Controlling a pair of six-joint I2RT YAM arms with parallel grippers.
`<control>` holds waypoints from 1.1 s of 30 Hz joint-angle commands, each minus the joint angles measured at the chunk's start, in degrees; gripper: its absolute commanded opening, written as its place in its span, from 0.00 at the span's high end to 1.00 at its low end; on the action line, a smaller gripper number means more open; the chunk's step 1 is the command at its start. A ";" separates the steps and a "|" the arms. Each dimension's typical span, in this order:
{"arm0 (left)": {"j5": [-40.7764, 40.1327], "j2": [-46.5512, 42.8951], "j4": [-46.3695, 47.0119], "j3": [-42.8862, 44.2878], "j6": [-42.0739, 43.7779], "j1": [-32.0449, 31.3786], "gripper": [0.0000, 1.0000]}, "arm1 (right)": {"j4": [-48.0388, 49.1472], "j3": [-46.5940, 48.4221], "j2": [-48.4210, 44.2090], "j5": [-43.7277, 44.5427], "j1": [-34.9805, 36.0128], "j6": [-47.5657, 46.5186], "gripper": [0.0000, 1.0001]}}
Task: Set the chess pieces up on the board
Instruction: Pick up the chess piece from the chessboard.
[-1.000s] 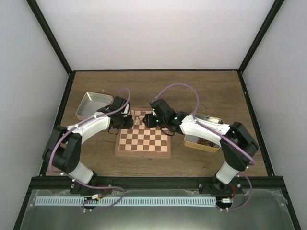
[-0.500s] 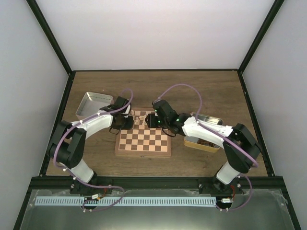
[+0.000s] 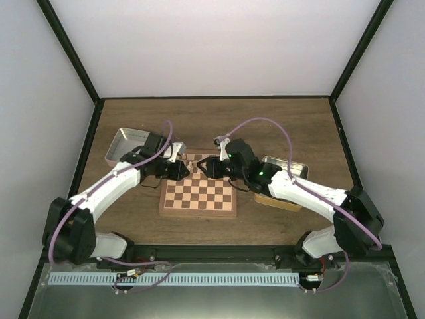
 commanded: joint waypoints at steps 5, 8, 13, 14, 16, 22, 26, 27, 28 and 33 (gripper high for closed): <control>11.92 -8.02 3.36 -1.43 6.97 -0.20 0.86 | 2.37 0.10 -4.19 -8.53 -1.34 6.05 0.47; 13.48 -9.69 4.64 -2.52 7.20 -0.22 0.86 | 2.53 0.45 -3.15 -10.69 -2.29 8.67 0.46; 15.06 -11.40 5.14 -4.06 7.67 -0.26 0.86 | 1.51 3.08 1.17 -11.57 -2.44 8.05 0.53; 15.06 -11.77 5.43 -4.47 7.67 -0.28 0.86 | 1.03 3.79 1.99 -11.65 -2.48 7.65 0.55; 15.28 -12.17 6.05 -5.05 7.52 -0.34 0.86 | 0.58 5.14 3.22 -12.29 -2.46 6.63 0.60; 15.25 -10.82 6.25 -5.41 7.23 -0.29 0.85 | 0.95 5.73 5.49 -14.08 -2.57 6.38 0.65; 14.79 -9.70 6.25 -5.53 6.97 -0.34 0.86 | 2.24 5.27 7.08 -15.92 -2.66 7.36 0.69; 14.64 -9.52 6.23 -5.54 6.77 -0.34 0.85 | 2.69 5.07 7.25 -16.36 -2.74 7.64 0.70; 14.50 -9.24 6.17 -5.57 6.64 -0.34 0.85 | 3.09 4.76 7.41 -16.45 -2.75 7.94 0.72; 13.51 -8.21 5.84 -5.71 5.85 -0.34 0.85 | 5.03 3.18 7.90 -15.84 -2.81 8.45 0.77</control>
